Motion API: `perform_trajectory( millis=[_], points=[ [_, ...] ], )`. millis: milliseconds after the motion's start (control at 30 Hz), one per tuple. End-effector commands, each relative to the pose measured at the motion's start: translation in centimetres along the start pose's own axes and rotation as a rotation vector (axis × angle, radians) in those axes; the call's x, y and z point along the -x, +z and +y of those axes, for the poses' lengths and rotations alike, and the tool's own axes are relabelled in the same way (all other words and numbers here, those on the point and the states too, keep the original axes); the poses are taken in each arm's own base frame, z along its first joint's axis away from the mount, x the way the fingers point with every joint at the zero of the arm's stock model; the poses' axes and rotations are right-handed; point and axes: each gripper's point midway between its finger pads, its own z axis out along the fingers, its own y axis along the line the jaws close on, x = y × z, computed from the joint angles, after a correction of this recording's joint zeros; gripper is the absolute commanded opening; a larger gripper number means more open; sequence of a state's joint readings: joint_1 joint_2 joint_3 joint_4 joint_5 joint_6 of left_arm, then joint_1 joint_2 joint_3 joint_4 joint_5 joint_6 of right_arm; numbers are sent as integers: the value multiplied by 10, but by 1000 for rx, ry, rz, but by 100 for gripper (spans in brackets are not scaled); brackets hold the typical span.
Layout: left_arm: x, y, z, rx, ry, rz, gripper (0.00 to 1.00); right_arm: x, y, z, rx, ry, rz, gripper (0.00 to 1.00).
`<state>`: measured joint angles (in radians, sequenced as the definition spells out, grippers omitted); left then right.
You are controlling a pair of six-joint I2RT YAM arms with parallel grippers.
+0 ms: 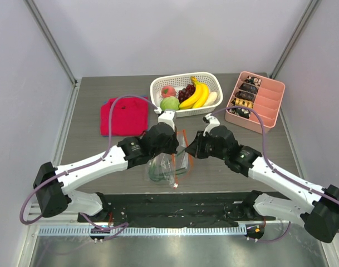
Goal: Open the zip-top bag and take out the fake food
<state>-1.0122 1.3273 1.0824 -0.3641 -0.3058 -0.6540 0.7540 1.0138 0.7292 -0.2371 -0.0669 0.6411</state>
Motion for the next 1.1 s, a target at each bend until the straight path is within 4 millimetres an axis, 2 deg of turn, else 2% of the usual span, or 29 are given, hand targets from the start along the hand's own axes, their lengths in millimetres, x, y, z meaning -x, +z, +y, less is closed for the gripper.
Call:
perform_trajectory(
  millis=[0,67,100,133,167,200,233,267,300,367,467,533,633,667,733,800,1067],
  points=[
    [18,-1,-15,-60,-54,-52,0,27,9,33,84,65,-72,3],
    [18,-1,-16,-61,-52,-48,0,30,8,32,64,63,-84,2],
    [18,0,-17,-60,-52,-47,0,25,6,31,42,52,-72,2],
    [19,0,-14,-48,-52,-53,0,31,4,20,-25,37,-108,2],
    [19,0,-14,-42,-50,-56,0,38,-2,20,-52,27,-126,2],
    [21,1,-13,-35,-46,-60,0,33,-12,10,-109,12,-110,4],
    [21,2,-11,-24,-41,-59,0,41,-19,-2,-182,-16,-150,7],
    [21,2,-10,-19,-39,-59,0,46,-27,-3,-203,-32,-163,20],
    [22,2,-10,-18,-37,-63,0,43,-37,-7,-227,-48,-155,28],
    [22,5,-11,-17,-34,-60,0,43,-45,-5,-224,-62,-143,42],
    [22,10,-16,-31,-33,-54,0,34,-48,10,-160,-46,-107,46],
    [24,10,-20,-42,-38,-54,0,29,-42,14,-132,-36,-102,42],
    [26,10,-27,-70,-49,-56,0,21,-24,22,-84,-9,-79,16],
    [27,10,-28,-77,-54,-54,0,24,-19,31,-39,12,-91,13],
    [27,8,-30,-86,-58,-54,0,18,-5,28,-36,25,-87,4],
    [27,5,-33,-105,-67,-49,0,24,4,29,-32,29,-121,1],
    [24,-5,-46,-157,-92,-41,0,23,42,25,-36,51,-135,1]
  ],
)
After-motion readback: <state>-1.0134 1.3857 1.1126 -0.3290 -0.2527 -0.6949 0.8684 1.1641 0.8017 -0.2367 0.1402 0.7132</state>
